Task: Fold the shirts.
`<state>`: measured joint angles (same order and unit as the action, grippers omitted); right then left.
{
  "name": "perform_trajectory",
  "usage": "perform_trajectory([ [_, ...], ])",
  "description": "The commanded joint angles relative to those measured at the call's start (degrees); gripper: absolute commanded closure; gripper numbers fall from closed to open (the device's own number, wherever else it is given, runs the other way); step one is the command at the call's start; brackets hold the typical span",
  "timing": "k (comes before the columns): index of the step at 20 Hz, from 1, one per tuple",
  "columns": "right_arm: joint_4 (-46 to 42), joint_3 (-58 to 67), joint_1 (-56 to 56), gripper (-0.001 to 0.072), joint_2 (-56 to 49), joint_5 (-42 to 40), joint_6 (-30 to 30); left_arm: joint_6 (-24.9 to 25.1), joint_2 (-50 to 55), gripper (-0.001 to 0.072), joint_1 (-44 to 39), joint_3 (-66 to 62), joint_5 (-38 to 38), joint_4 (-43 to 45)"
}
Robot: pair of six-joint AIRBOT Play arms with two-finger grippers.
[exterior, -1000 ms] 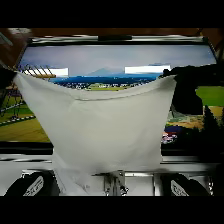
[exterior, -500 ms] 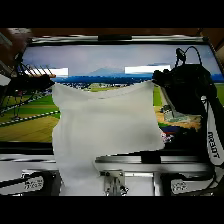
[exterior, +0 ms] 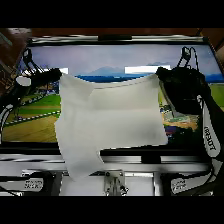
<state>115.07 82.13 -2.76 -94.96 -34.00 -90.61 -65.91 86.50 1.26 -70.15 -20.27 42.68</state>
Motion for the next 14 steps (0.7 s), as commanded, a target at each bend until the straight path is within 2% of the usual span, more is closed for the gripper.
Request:
perform_trajectory([
  [1,-2.45,0.0,-0.37,0.0644,-0.11,-0.76,2.67,0.15,1.27,0.0679,-0.68,0.04,2.45,-0.31],
  [5,-3.89,0.0,-0.33,0.0644,-0.46,-6.84,3.19,-6.36,4.59,0.0679,-0.72,0.04,-5.16,-0.31],
  [11,-6.14,0.02,-0.39,0.0644,-0.37,-14.78,3.21,-4.61,3.21,0.068,1.57,0.02,-14.62,-0.26],
  [14,-6.19,0.02,-0.39,0.0644,0.72,-19.54,3.17,-4.61,1.81,0.0681,4.76,-0.02,-23.54,-0.26],
])
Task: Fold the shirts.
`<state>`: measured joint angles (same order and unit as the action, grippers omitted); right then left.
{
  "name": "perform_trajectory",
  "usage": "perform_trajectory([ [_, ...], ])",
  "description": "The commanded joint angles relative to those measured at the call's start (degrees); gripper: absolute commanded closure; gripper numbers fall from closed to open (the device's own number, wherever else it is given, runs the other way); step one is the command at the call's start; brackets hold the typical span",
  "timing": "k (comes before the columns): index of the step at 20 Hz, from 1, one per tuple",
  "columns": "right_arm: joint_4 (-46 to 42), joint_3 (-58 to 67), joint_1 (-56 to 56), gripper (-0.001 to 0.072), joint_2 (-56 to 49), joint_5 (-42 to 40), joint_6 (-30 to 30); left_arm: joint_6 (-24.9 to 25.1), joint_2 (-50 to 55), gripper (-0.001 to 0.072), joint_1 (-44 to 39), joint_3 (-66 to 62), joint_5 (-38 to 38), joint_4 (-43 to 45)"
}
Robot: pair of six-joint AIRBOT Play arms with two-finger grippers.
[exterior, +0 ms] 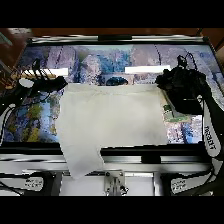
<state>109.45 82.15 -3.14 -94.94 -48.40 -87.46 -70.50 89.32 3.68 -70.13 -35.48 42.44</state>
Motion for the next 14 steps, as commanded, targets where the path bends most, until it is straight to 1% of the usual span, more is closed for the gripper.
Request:
perform_trajectory([
  [1,-0.79,0.0,-0.02,0.0644,1.55,-7.02,0.02,-0.02,-1.51,0.0681,3.72,-0.04,-12.66,-0.02],
  [4,-5.42,0.0,-0.02,0.0644,4.46,-13.14,0.0,-0.04,-2.47,0.0682,7.06,-0.02,-25.0,1.9],
  [5,-8.11,0.0,-0.02,0.0644,5.14,-15.41,0.09,-0.07,-2.45,0.0682,7.65,0.02,-29.09,3.65],
  [7,-10.64,-0.09,-0.02,0.0644,4.92,-19.82,0.5,-0.09,-2.45,0.0682,7.8,0.04,-35.34,7.74],
  [8,-10.67,-0.13,0.04,0.0644,4.55,-21.2,0.52,-0.09,-2.45,0.0682,7.69,0.24,-37.4,8.46],
  [11,-10.12,-0.13,0.15,0.0644,2.82,-24.44,1.44,-0.44,-2.43,0.0681,7.67,1.18,-40.19,8.87],
  [14,-11.06,-0.13,0.13,0.0644,2.08,-27.58,1.49,-3.8,-2.27,0.0681,7.74,2.12,-42.34,15.21],
])
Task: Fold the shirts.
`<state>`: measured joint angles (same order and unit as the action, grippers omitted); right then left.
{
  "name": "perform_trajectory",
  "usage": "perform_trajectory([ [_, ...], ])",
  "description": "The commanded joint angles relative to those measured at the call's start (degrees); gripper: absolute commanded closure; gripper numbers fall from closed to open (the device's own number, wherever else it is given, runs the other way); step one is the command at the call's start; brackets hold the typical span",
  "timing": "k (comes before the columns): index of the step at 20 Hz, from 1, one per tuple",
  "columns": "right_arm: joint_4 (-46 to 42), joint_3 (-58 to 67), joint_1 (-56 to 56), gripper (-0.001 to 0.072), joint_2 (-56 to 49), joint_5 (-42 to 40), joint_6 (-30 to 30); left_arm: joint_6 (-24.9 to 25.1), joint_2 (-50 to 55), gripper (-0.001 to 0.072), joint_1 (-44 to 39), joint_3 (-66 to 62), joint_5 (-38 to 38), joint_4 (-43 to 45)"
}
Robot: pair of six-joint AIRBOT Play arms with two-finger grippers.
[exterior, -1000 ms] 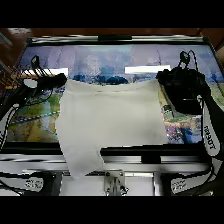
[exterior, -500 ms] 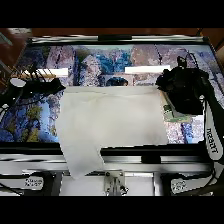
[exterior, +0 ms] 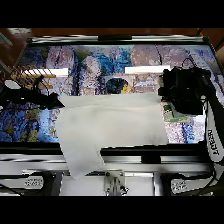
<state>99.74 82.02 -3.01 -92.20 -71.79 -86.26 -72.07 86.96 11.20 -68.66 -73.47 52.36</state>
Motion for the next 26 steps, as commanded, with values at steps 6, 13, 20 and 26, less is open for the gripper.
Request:
perform_trajectory([
  [6,-2.75,0.0,-0.22,0.0644,-0.5,-8.02,-1.44,-2.19,0.28,0.0681,0.57,0.76,-6.95,7.06],
  [13,1.18,-0.02,-0.09,0.0644,-2.19,-12.02,-2.73,-3.45,3.39,0.0681,0.55,0.85,-7.13,6.58],
  [20,1.07,0.0,-0.09,0.0644,-3.69,-12.79,-2.62,-3.5,3.45,0.0681,0.55,0.85,-7.21,6.67],
  [26,-3.41,0.17,-0.15,0.0166,-1.84,-18.88,-9.22,-3.74,2.73,0.021,1.14,0.35,-10.34,8.17],
])
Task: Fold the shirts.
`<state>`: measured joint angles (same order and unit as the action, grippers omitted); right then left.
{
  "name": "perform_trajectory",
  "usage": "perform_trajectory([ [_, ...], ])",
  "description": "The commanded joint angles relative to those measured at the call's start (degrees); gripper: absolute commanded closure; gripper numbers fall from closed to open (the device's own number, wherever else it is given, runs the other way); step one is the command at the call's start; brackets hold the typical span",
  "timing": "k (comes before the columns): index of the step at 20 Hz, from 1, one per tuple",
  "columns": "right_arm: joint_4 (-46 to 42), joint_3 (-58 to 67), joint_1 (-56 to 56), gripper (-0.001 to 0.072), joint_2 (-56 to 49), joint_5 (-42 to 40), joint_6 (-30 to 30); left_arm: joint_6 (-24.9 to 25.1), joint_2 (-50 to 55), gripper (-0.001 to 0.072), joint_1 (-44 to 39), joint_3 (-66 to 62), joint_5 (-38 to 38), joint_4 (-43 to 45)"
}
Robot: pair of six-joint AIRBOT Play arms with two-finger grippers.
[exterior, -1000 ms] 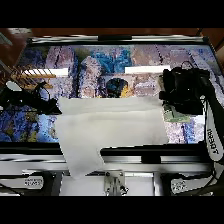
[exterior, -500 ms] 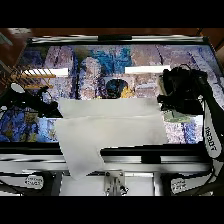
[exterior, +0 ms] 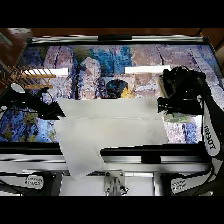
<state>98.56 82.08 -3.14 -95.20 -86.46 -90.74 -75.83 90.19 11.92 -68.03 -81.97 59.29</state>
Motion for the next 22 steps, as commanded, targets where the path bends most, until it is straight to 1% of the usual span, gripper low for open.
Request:
perform_trajectory([
  [1,-5.18,0.11,-0.28,0.0166,2.58,-6.01,-5.4,-0.37,-1.31,0.0213,1.03,-0.31,-3.21,2.14],
  [2,-8.13,0.11,-0.92,0.0166,4.39,-7.26,-5.55,-0.5,-2.34,0.0213,1.77,-0.28,-5.09,2.95],
  [4,-8.52,-0.02,-3.91,0.0166,8.15,-7.76,-5.44,-0.5,-5.42,0.0216,3.19,1.03,-7.78,4.02],
  [5,-7.06,-0.09,-6.05,0.0166,9.9,-7.76,-5.29,-0.11,-8.02,0.0297,4.04,3.37,-7.41,4.0],
  [6,-5.81,-0.09,-8.04,0.0166,11.3,-7.85,-5.29,0.42,-10.93,0.0337,4.83,6.93,-6.34,4.02],
  [8,-4.9,-0.09,-11.89,0.0166,13.44,-7.87,-5.29,0.74,-17.33,0.0327,6.93,17.29,-3.78,3.96],
  [9,-4.5,-0.09,-13.66,0.0167,14.25,-7.85,-5.29,0.83,-20.2,0.0306,8.0,22.84,-3.15,3.76],
  [11,-2.8,-0.09,-16.55,0.0167,15.19,-7.54,-5.29,3.21,-24.35,0.0303,9.55,30.88,-3.06,3.74],
  [12,-1.79,-0.09,-17.66,0.0167,15.26,-7.45,-5.29,3.39,-25.68,0.0303,9.81,33.53,-2.78,3.74],
  [16,0.48,-2.34,-19.26,0.0166,15.26,-6.58,-5.29,3.32,-27.5,0.0307,9.81,40.09,-0.02,3.65],
  [22,2.21,-11.34,-19.26,0.0167,15.26,-4.5,-5.44,3.15,-27.5,0.0306,8.92,44.35,2.54,2.64],
])
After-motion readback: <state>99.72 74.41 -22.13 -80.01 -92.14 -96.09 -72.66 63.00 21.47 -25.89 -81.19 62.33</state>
